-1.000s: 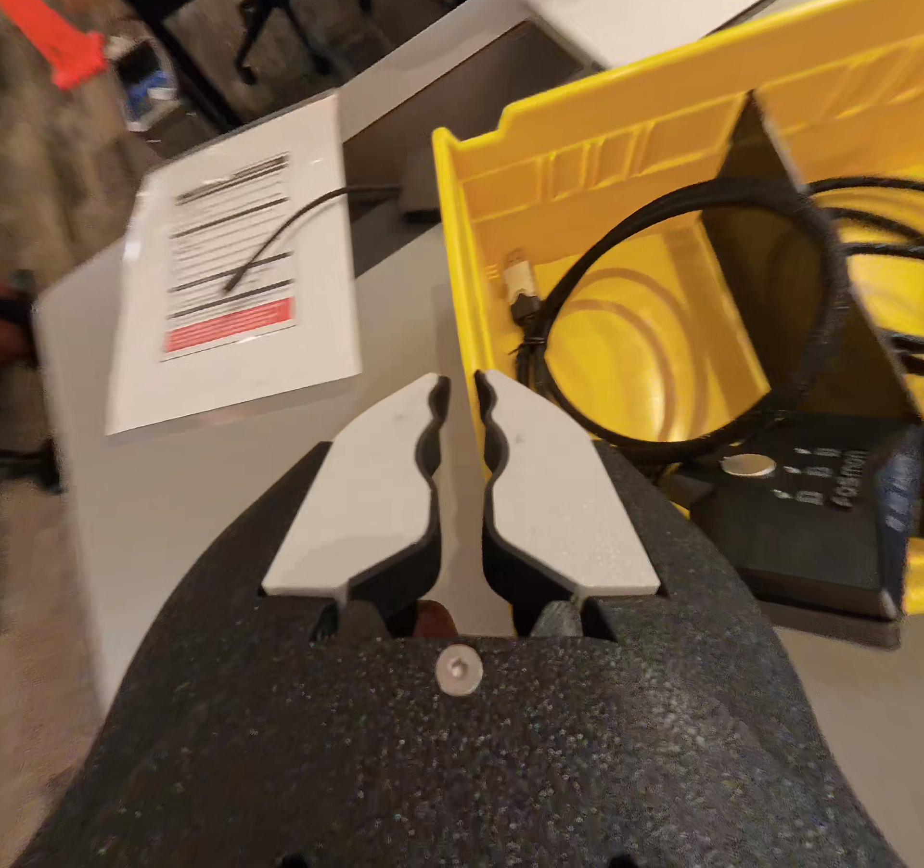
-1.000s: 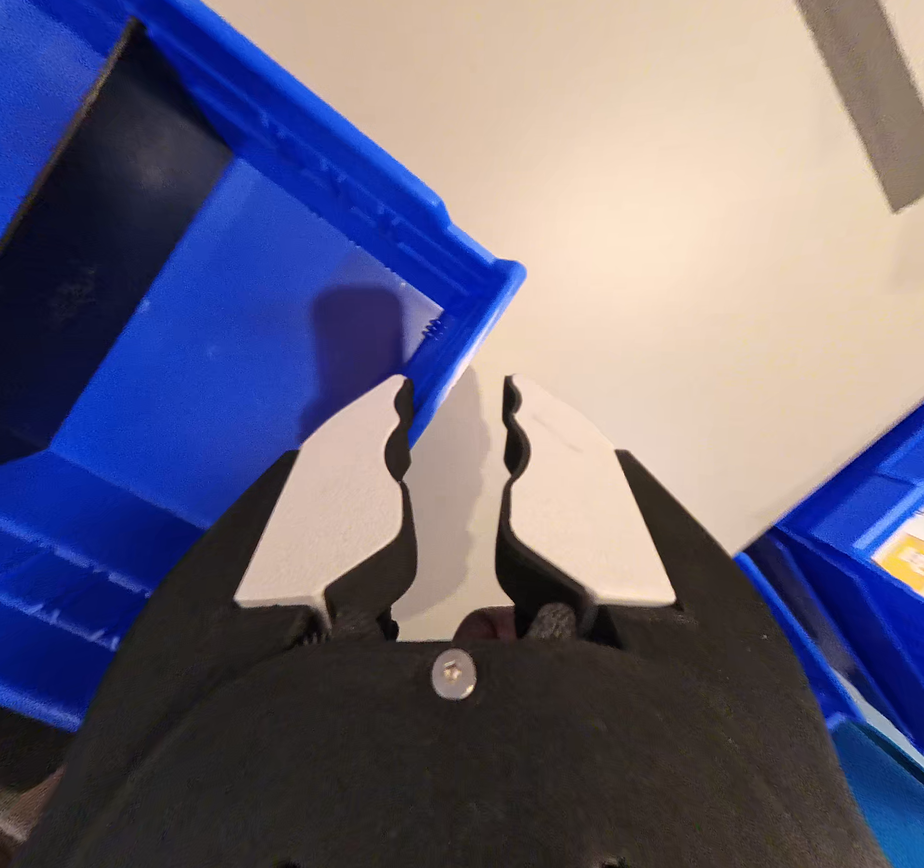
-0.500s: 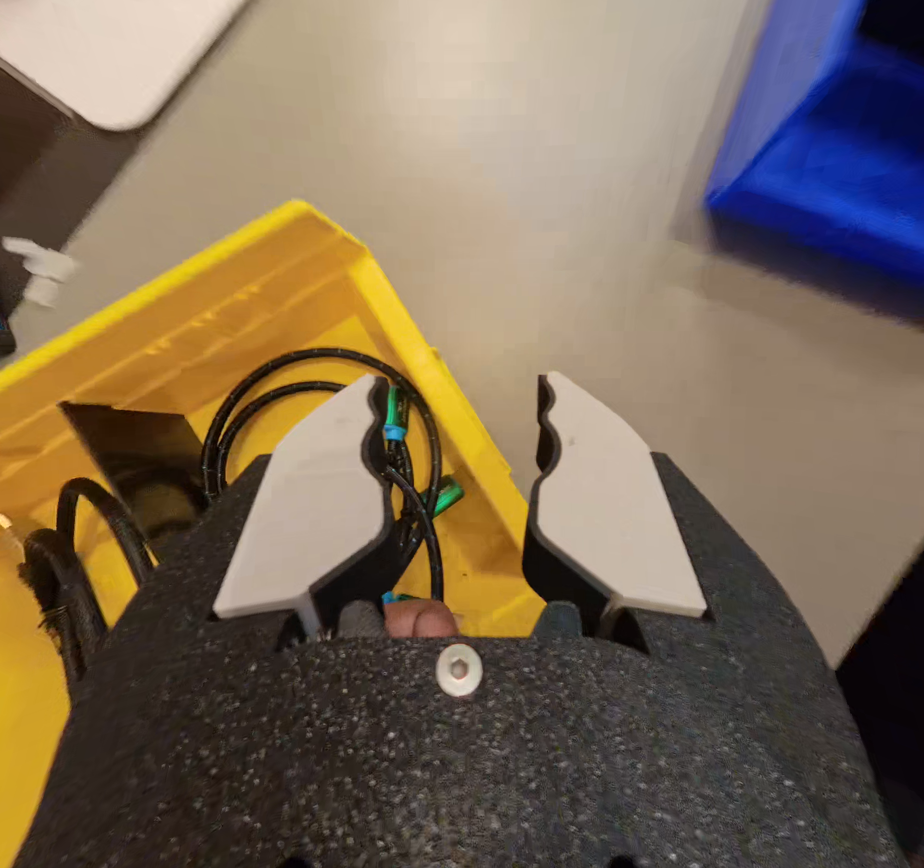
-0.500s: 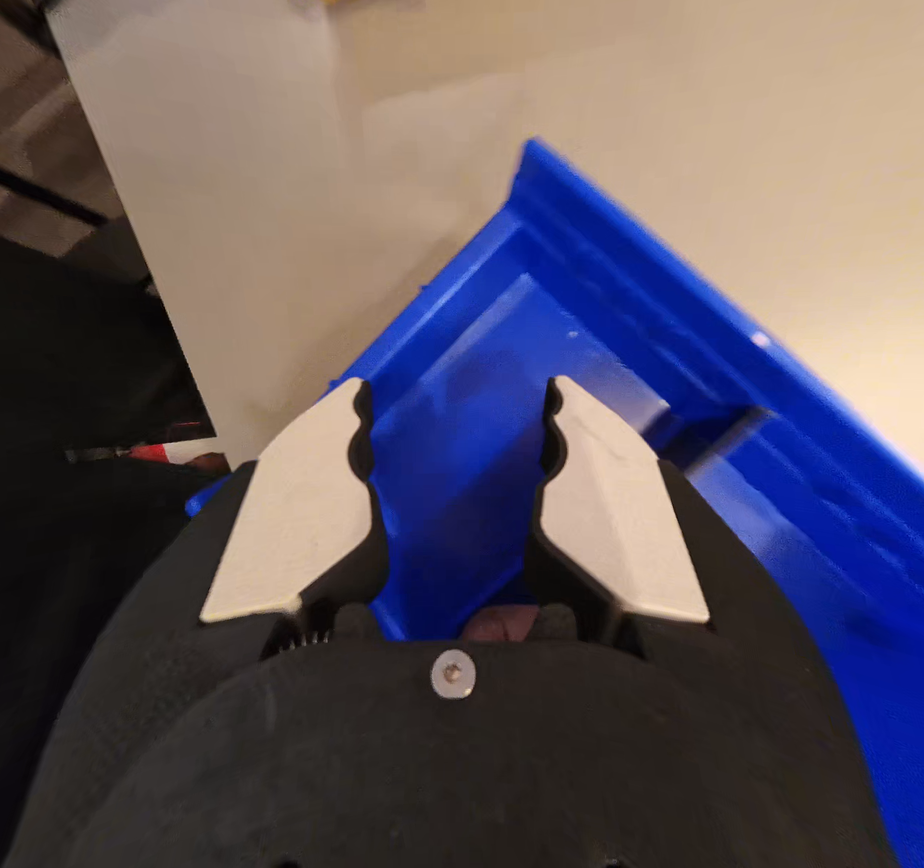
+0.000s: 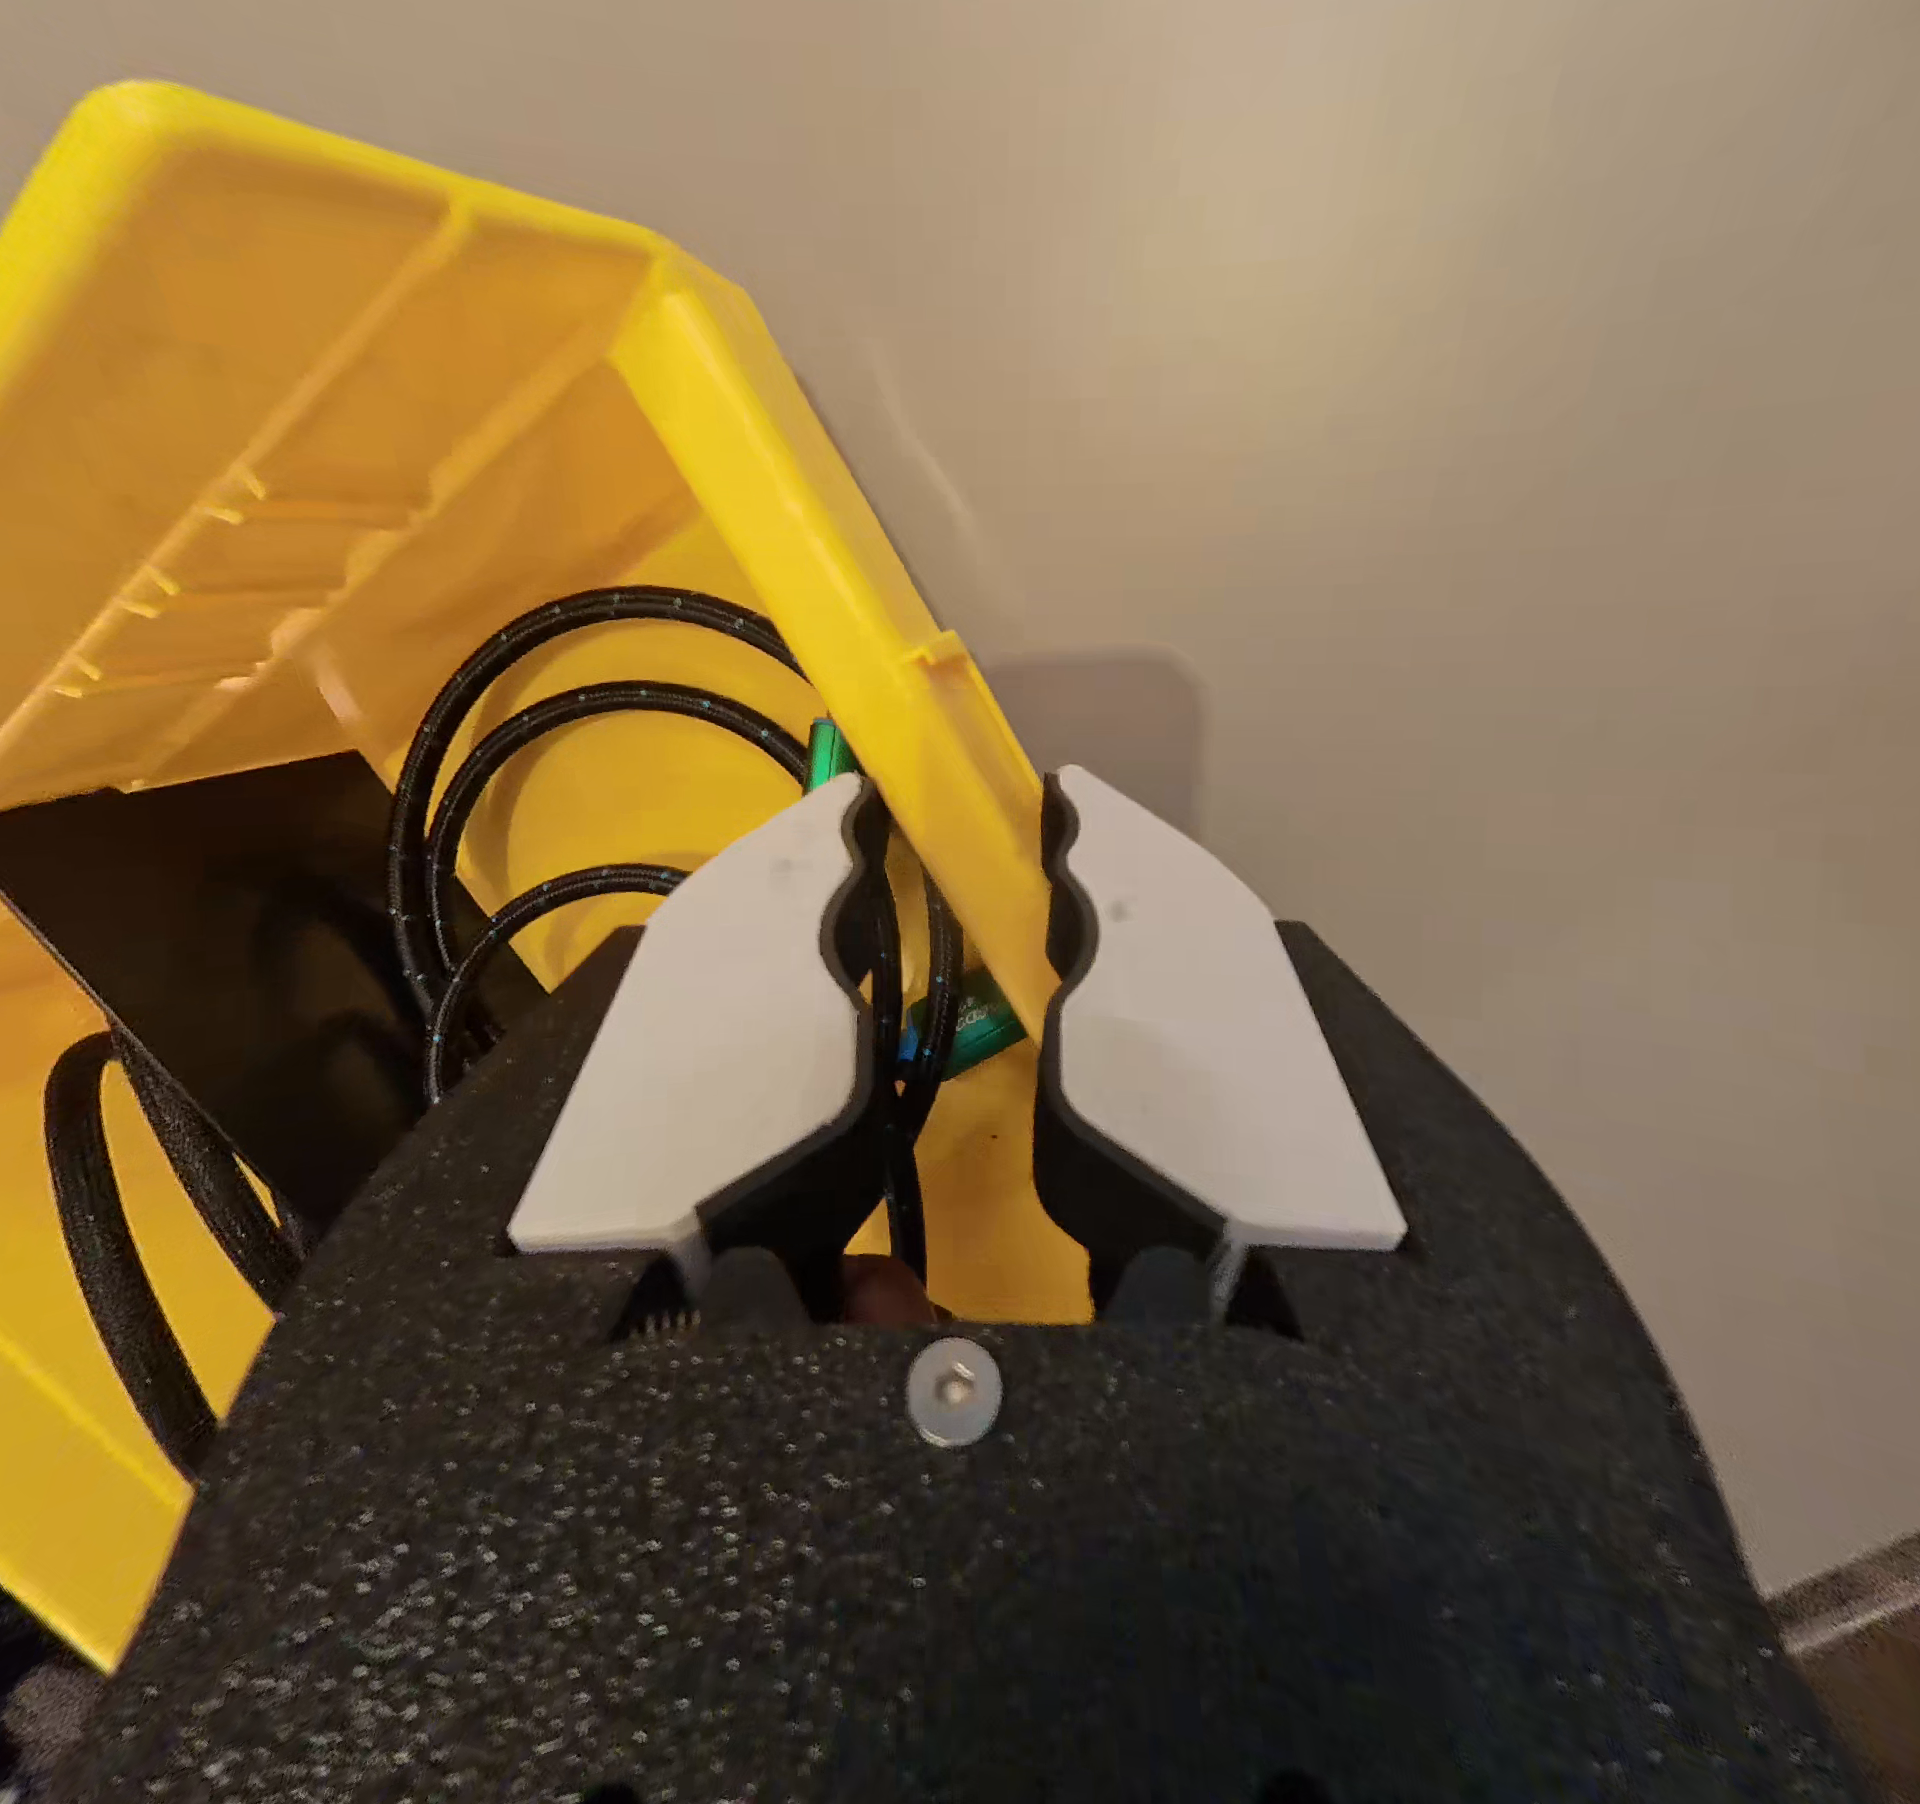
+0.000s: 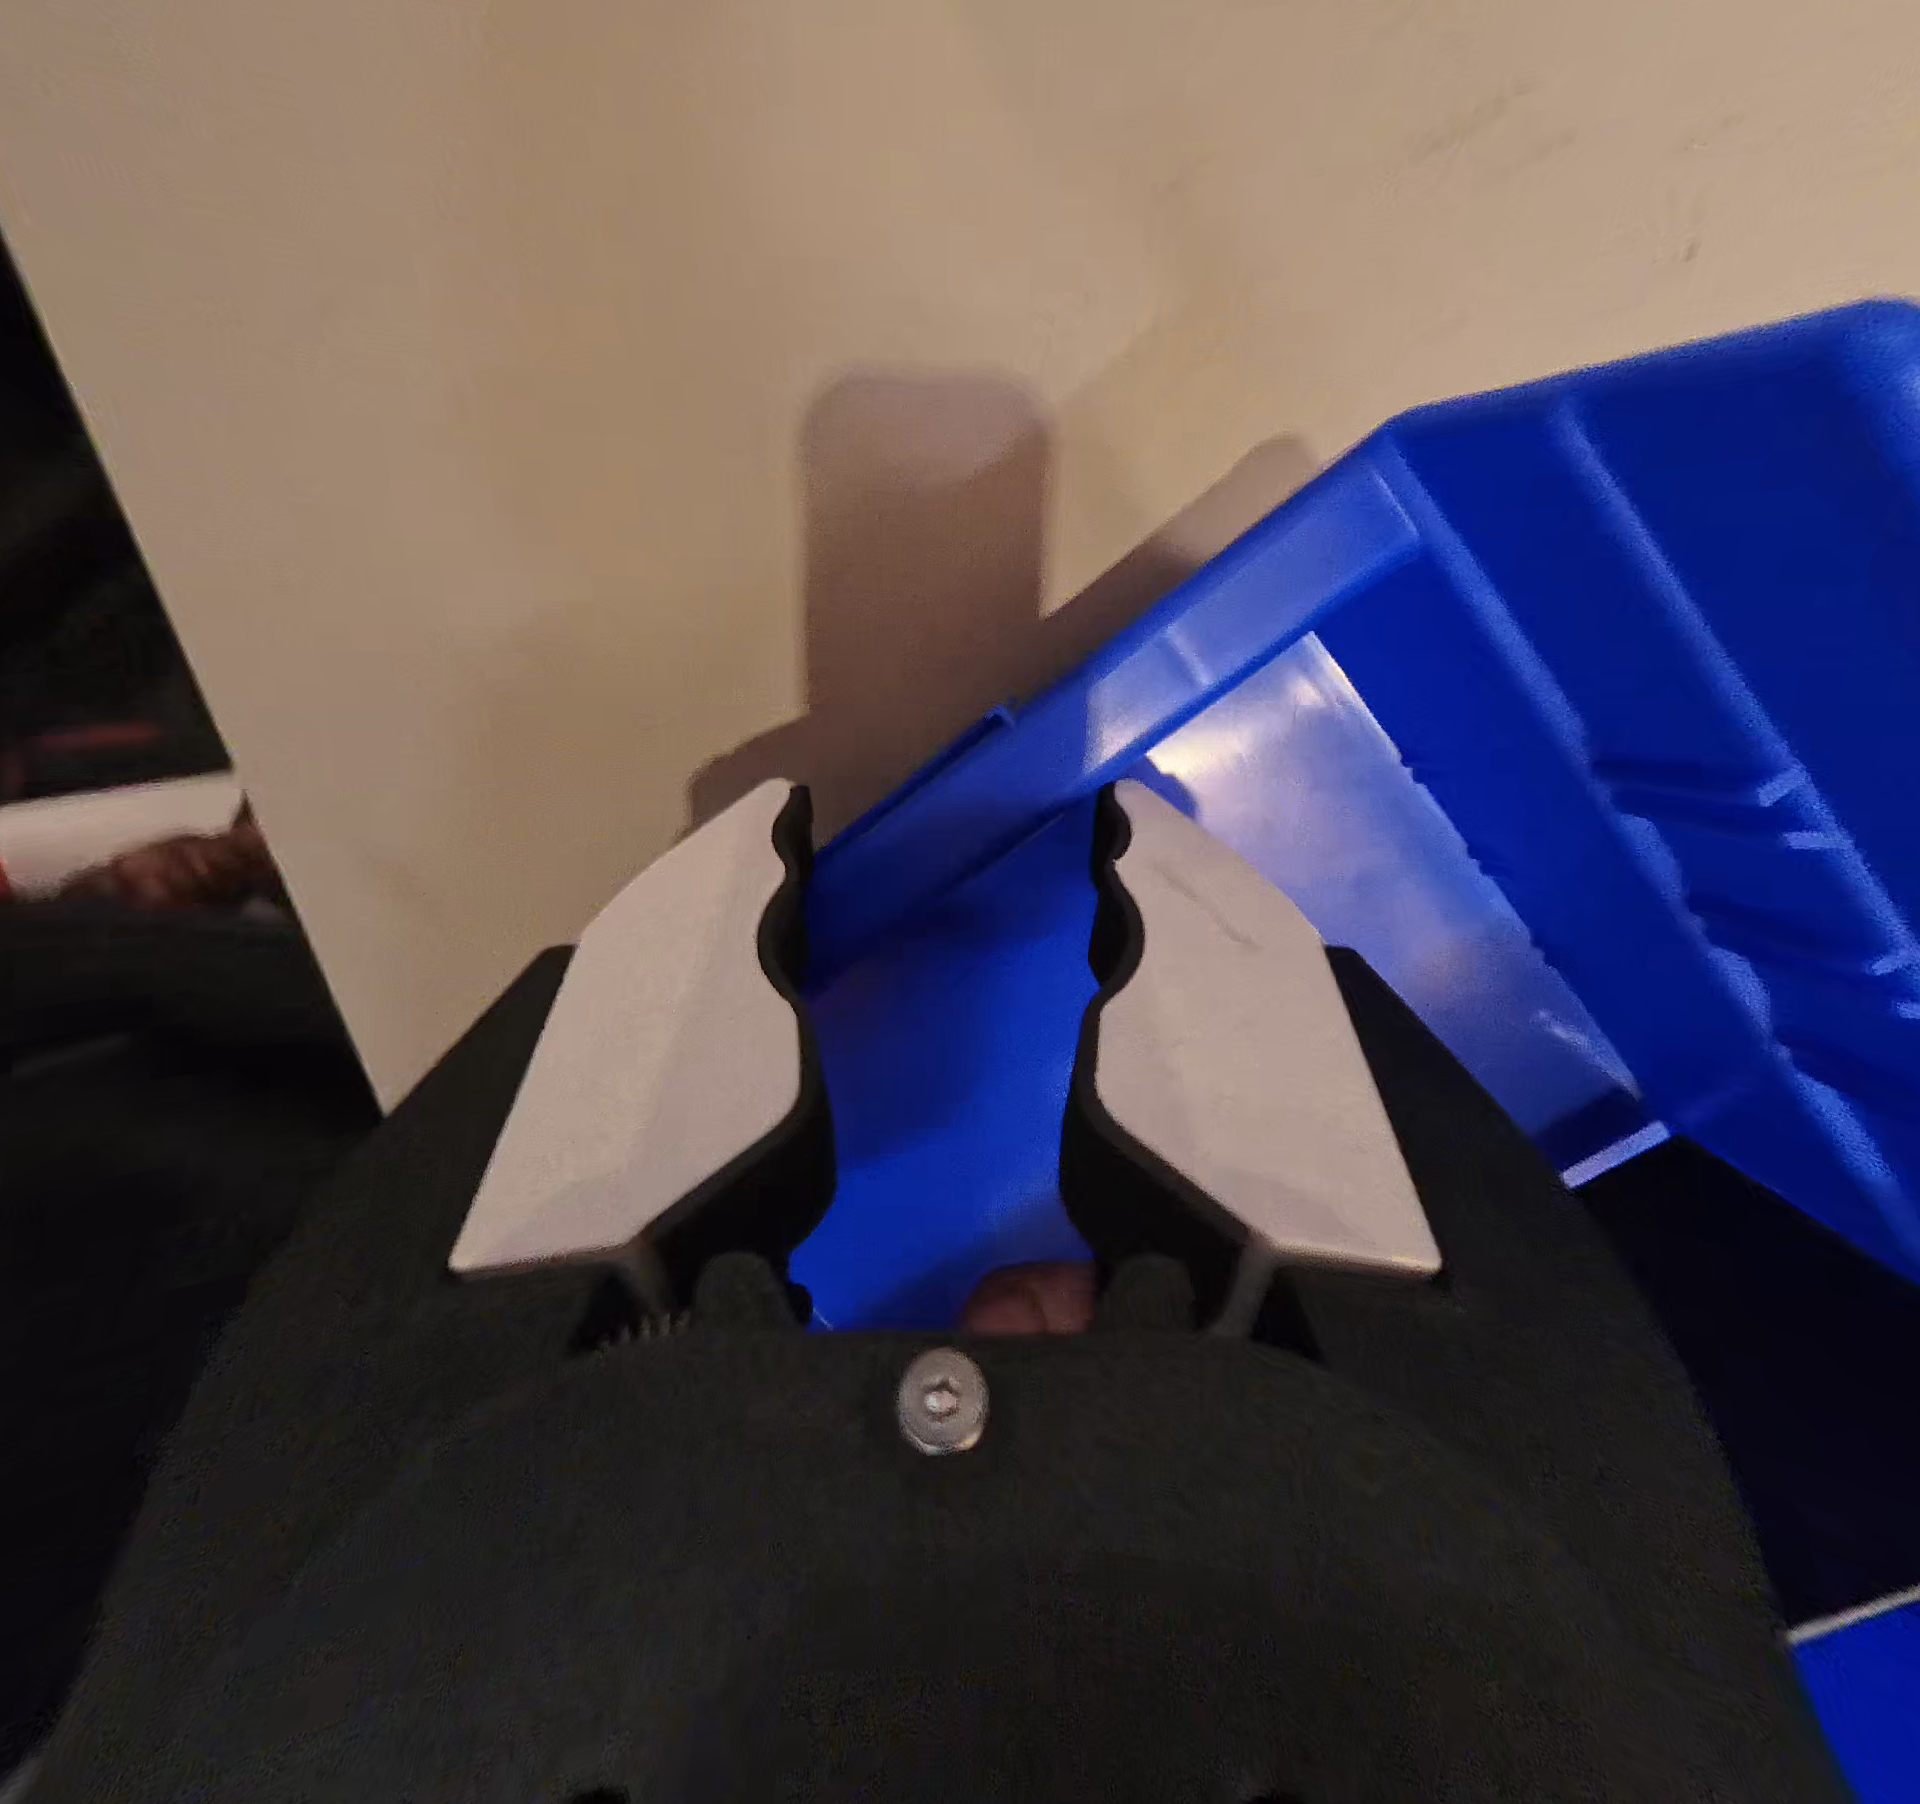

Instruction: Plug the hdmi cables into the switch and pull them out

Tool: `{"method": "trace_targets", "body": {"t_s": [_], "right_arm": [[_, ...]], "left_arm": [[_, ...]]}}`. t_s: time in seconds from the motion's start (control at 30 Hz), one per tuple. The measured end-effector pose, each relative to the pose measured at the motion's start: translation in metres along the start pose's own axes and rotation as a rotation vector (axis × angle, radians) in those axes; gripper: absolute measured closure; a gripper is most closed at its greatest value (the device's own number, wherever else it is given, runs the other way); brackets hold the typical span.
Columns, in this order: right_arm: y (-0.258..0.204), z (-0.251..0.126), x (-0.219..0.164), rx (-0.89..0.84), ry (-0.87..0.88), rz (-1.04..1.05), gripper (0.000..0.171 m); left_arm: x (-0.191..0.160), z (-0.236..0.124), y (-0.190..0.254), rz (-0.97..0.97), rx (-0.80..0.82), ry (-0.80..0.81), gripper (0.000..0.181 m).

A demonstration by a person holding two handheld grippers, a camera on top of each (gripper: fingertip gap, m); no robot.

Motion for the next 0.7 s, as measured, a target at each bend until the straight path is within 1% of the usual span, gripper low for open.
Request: {"method": "trace_targets", "body": {"t_s": [0.03, 0.13, 0.27, 0.4, 0.53, 0.6, 0.7], "right_arm": [[-0.002, -0.002, -0.006, 0.004, -0.022, -0.029, 0.120], [-0.005, -0.013, -0.031, -0.017, -0.096, -0.093, 0.126], [-0.002, -0.032, -0.073, -0.100, -0.199, -0.120, 0.136], [0.002, -0.053, -0.125, -0.160, -0.274, -0.068, 0.143], [0.011, -0.077, -0.181, -0.223, -0.347, 0.036, 0.148], [0.019, -0.088, -0.202, -0.301, -0.384, 0.055, 0.146], [0.026, -0.092, -0.215, -0.371, -0.361, 0.055, 0.142]], "left_arm": [[-0.009, -0.003, 0.002, 0.033, -0.002, -0.009, 0.151], [-0.036, -0.010, 0.006, 0.089, -0.020, -0.034, 0.153], [-0.078, -0.020, 0.006, 0.130, -0.071, -0.094, 0.156], [-0.133, -0.031, -0.001, 0.168, -0.092, -0.173, 0.160], [-0.189, -0.040, -0.010, 0.182, -0.096, -0.231, 0.162], [-0.210, -0.043, -0.014, 0.175, -0.078, -0.252, 0.161], [-0.220, -0.042, -0.009, 0.192, -0.077, -0.221, 0.147]]}}
Point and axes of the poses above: each gripper's, where its closed fingertips meet, z out along the fingers, x out of its top, y = z × x across the jaws, the point moved 4 cm from there along -z, back along the fingers, and after that the axes turned 3 degrees about x, right-handed, at the moved point
